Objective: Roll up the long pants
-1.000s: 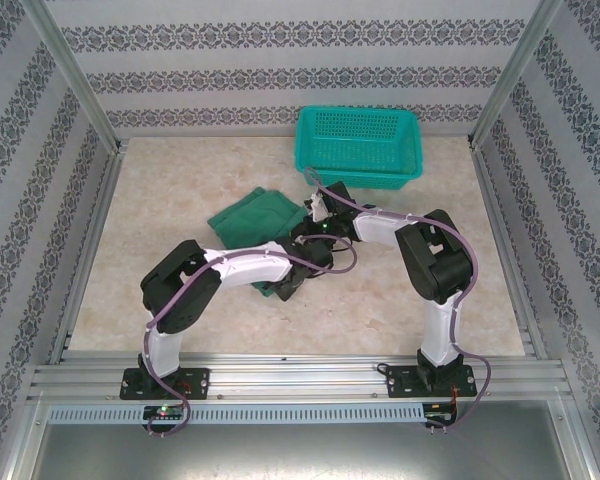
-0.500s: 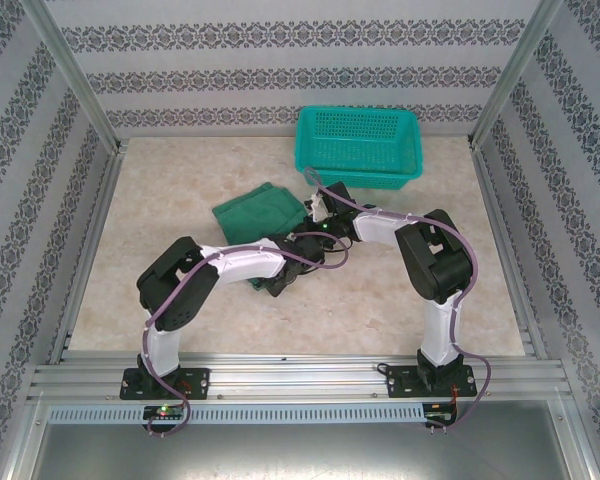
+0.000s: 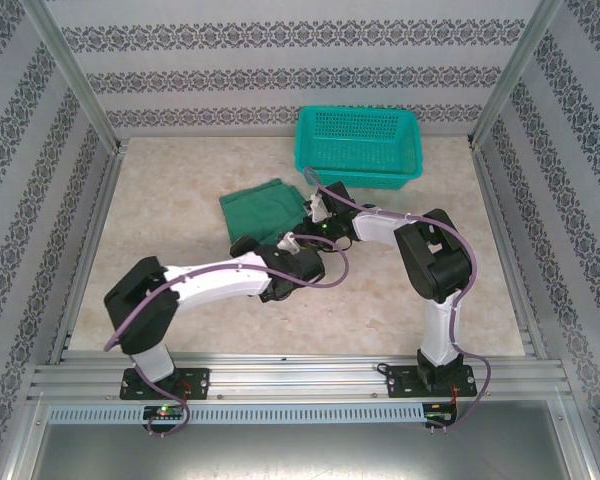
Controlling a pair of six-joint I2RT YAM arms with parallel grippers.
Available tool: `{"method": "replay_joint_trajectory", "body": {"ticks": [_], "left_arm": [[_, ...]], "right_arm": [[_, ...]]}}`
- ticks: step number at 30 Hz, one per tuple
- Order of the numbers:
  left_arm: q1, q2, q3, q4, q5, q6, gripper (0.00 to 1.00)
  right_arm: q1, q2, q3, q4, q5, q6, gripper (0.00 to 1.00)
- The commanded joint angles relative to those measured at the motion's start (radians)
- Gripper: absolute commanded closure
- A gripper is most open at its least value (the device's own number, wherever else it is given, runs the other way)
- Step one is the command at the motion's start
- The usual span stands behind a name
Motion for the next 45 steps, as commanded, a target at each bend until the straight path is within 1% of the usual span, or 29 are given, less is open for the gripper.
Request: {"method": "replay_joint_trajectory", "body": {"ticks": [1,3,6,8,10,11,12,13,14,16,21,22,25,27,28,29,31,32,34,36,37,38,39,41,43,45], "left_arm": [[0.003,-0.058,0.033,0.001,0.087,0.018,0.06],[0.002,-0.053,0.045,-0.004,0.127,0.046,0.06],[-0.018,-0.035,0.022,0.026,0.174,0.123,0.11],[-0.029,-0.023,-0.006,0.058,0.18,0.149,0.17],[-0.029,-0.014,-0.032,0.091,0.191,0.166,0.25],[-0.03,-0.007,-0.043,0.108,0.193,0.173,0.33],[-0.029,-0.002,-0.051,0.12,0.197,0.181,0.49],[-0.029,0.005,-0.056,0.131,0.191,0.184,0.76],[-0.03,0.014,-0.059,0.143,0.19,0.184,0.94],[-0.028,0.026,-0.063,0.158,0.157,0.171,1.0],[0.023,0.051,-0.068,0.179,0.185,0.14,1.0],[0.045,0.068,-0.066,0.173,0.207,0.129,1.0],[0.099,0.137,-0.055,0.156,0.218,0.1,1.0],[0.122,0.174,-0.03,0.131,0.195,0.084,1.0],[0.144,0.194,-0.019,0.131,0.241,0.088,1.0],[0.183,0.228,0.002,0.113,0.319,0.073,1.0],[0.236,0.297,0.047,0.084,0.438,0.068,1.0],[0.245,0.325,0.062,0.077,0.458,0.07,1.0],[0.239,0.335,0.074,0.067,0.445,0.07,1.0],[0.207,0.266,0.046,0.096,0.392,0.081,1.0],[0.187,0.222,0.023,0.122,0.368,0.095,0.93],[0.164,0.174,-0.005,0.15,0.344,0.117,0.84],[0.139,0.127,-0.028,0.171,0.307,0.133,0.77],[0.11,0.071,-0.059,0.183,0.293,0.165,0.65],[0.08,0.037,-0.08,0.182,0.287,0.192,0.58],[0.043,0.015,-0.1,0.183,0.28,0.212,0.55]], "right_arm": [[-0.003,0.055,-0.005,-0.097,0.054,-0.001,0.81],[-0.002,0.059,-0.003,-0.098,0.053,0.001,0.81],[-0.002,0.063,0.003,-0.101,0.05,0.003,0.81],[0.0,0.066,0.01,-0.104,0.051,0.007,0.81],[0.0,0.066,0.013,-0.103,0.051,0.009,0.81],[0.0,0.064,0.014,-0.103,0.052,0.012,0.81],[0.0,0.064,0.016,-0.103,0.054,0.012,0.81],[0.0,0.064,0.017,-0.103,0.054,0.014,0.81],[0.0,0.064,0.018,-0.103,0.056,0.014,0.81],[0.001,0.065,0.02,-0.104,0.058,0.016,0.81],[0.001,0.063,0.024,-0.116,0.062,0.009,0.81],[0.001,0.063,0.026,-0.119,0.063,0.008,0.81],[0.001,0.064,0.029,-0.122,0.063,0.007,0.8],[0.001,0.066,0.026,-0.117,0.065,0.009,0.81],[0.001,0.067,0.026,-0.12,0.065,0.011,0.81],[0.001,0.068,0.024,-0.12,0.065,0.011,0.81],[0.001,0.069,0.024,-0.122,0.065,0.011,0.81],[0.001,0.065,0.023,-0.124,0.066,0.009,0.81],[0.0,0.056,0.017,-0.126,0.068,0.008,0.81],[-0.002,0.049,0.008,-0.127,0.071,0.006,0.81],[-0.002,0.049,0.006,-0.128,0.07,0.004,0.81],[-0.002,0.051,0.006,-0.131,0.068,0.0,0.81],[-0.003,0.053,0.006,-0.135,0.069,-0.003,0.81],[-0.005,0.054,0.002,-0.138,0.068,-0.01,0.81],[-0.011,0.047,-0.011,-0.144,0.072,-0.018,0.81],[-0.022,0.033,-0.034,-0.141,0.074,-0.025,0.81]]}}
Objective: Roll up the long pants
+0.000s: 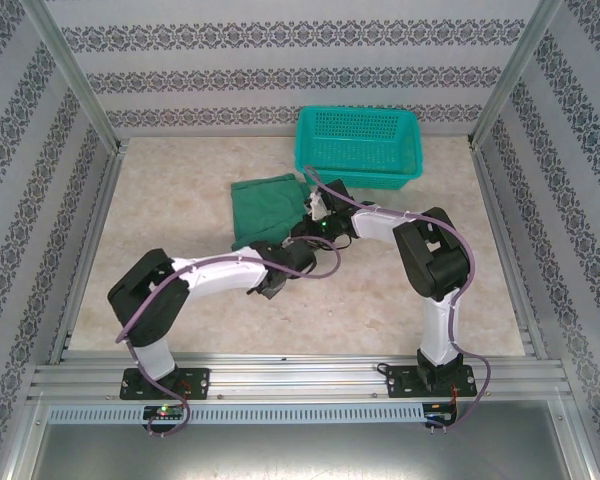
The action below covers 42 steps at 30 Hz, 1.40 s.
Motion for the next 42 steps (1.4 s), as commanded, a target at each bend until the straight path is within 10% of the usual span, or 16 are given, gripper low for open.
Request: {"method": "replay_joint_trajectory", "body": {"ticks": [1,11,26,29,42], "left_arm": [[-0.046,-0.043,-0.03,0.021,-0.024,0.055,0.55],[-0.074,0.118,0.002,0.039,-0.272,0.123,0.43],[0.001,0.215,0.086,0.157,-0.313,0.262,0.3],[0.014,0.216,0.091,0.183,-0.349,0.278,0.06],[0.046,0.249,0.113,0.189,-0.306,0.283,0.25]], "right_arm": [[-0.02,0.012,-0.075,-0.111,0.066,-0.026,0.81],[-0.053,-0.006,-0.107,-0.093,0.047,-0.027,0.81],[-0.053,0.006,-0.07,-0.099,0.035,-0.022,0.82],[-0.051,0.01,-0.065,-0.099,0.033,-0.02,0.82],[-0.047,0.001,-0.053,-0.122,0.043,-0.022,0.82]]}}
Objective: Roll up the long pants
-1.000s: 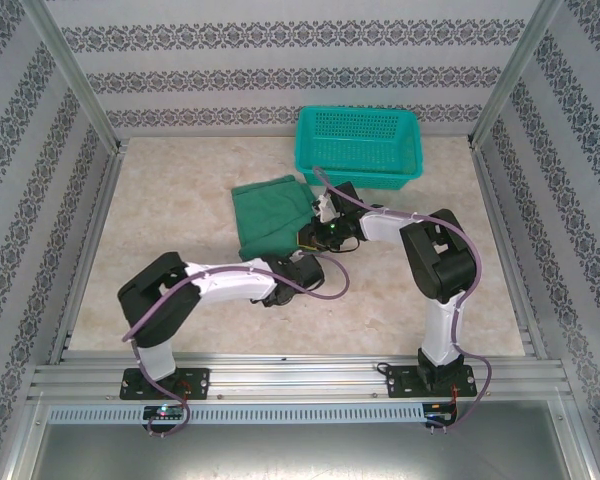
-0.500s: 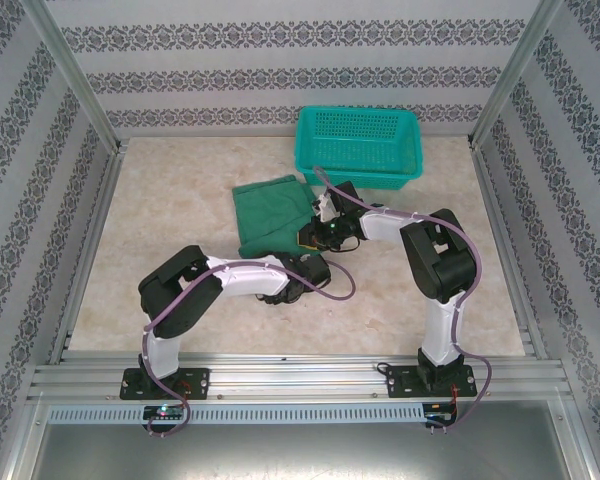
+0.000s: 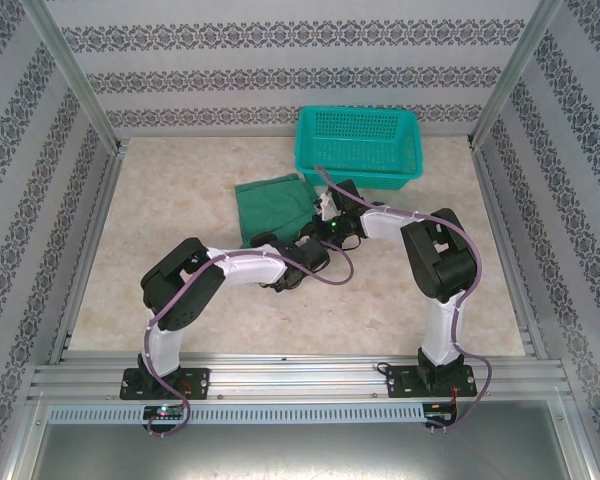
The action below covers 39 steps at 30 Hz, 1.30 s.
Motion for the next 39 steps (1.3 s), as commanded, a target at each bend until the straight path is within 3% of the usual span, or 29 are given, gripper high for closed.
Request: {"method": "replay_joint_trajectory", "body": {"ticks": [1,5,10,16,25,33,37,39], "left_arm": [[0.024,0.032,0.01,0.031,0.004,0.002,0.3],[0.028,0.065,0.02,0.009,0.085,0.004,0.58],[0.019,0.076,0.032,-0.041,0.266,0.0,0.67],[-0.031,0.001,0.085,-0.256,0.593,-0.137,0.69],[-0.031,-0.136,0.013,-0.282,0.966,-0.245,0.67],[0.042,-0.188,0.006,-0.176,1.433,-0.346,0.61],[0.132,-0.22,-0.099,0.11,1.727,-0.543,0.6],[0.168,-0.233,-0.149,0.214,1.786,-0.623,0.6]], "right_arm": [[-0.002,0.035,-0.008,-0.105,0.054,-0.001,0.82],[-0.001,0.037,-0.005,-0.107,0.057,0.002,0.82],[-0.004,0.012,-0.01,-0.114,0.072,0.004,0.82],[-0.05,-0.137,-0.047,-0.113,0.168,0.009,0.77],[-0.138,-0.414,-0.079,-0.158,0.239,-0.027,0.64],[-0.134,-0.55,-0.133,-0.226,0.224,-0.025,0.63],[-0.133,-0.677,-0.192,-0.234,0.239,-0.013,0.63],[-0.131,-0.724,-0.202,-0.254,0.24,-0.018,0.59]]}}
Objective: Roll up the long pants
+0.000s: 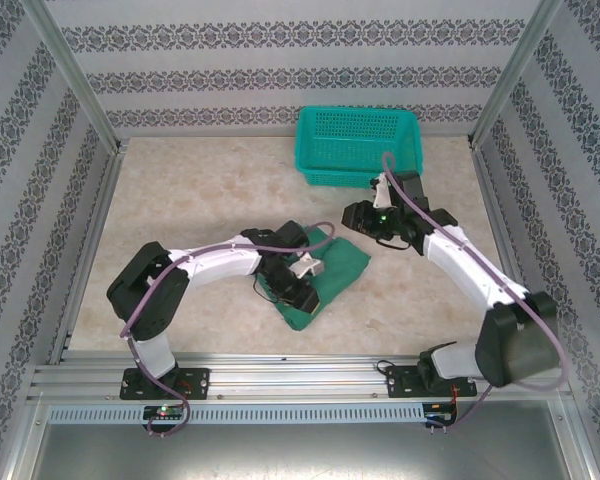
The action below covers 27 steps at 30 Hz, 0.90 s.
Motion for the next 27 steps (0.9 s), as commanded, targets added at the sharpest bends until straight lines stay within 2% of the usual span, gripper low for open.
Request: {"method": "replay_joint_trajectory", "body": {"ticks": [1,8,12,15,18,19,21,24,27], "left_arm": [[0.063,-0.047,-0.071,0.253,0.293,-0.197,0.61],[0.206,-0.131,-0.258,0.637,0.397,-0.498,0.64],[0.255,-0.142,-0.33,0.791,0.409,-0.61,0.63],[0.287,-0.126,-0.414,1.025,0.413,-0.778,0.63],[0.321,-0.117,-0.475,1.061,0.372,-0.822,0.7],[0.334,-0.115,-0.507,1.121,0.359,-0.855,0.71],[0.354,-0.095,-0.545,1.221,0.367,-0.919,0.7],[0.374,-0.079,-0.56,1.17,0.344,-0.885,0.7],[0.388,-0.028,-0.58,1.238,0.348,-0.913,0.69]], "right_arm": [[0.012,-0.089,-0.014,-0.046,0.016,-0.017,0.58],[0.021,-0.136,-0.012,-0.132,-0.001,-0.052,0.55],[0.032,-0.103,-0.025,-0.129,-0.053,-0.053,0.54],[0.057,-0.066,-0.027,-0.133,-0.059,-0.06,0.53],[0.092,-0.035,-0.024,-0.129,-0.048,-0.058,0.5],[0.106,-0.022,-0.021,-0.125,-0.045,-0.056,0.5],[0.129,0.006,-0.02,-0.112,-0.036,-0.051,0.5],[0.152,0.049,-0.013,-0.078,-0.034,-0.037,0.5],[0.173,0.097,0.012,-0.048,-0.045,-0.03,0.52]]}}
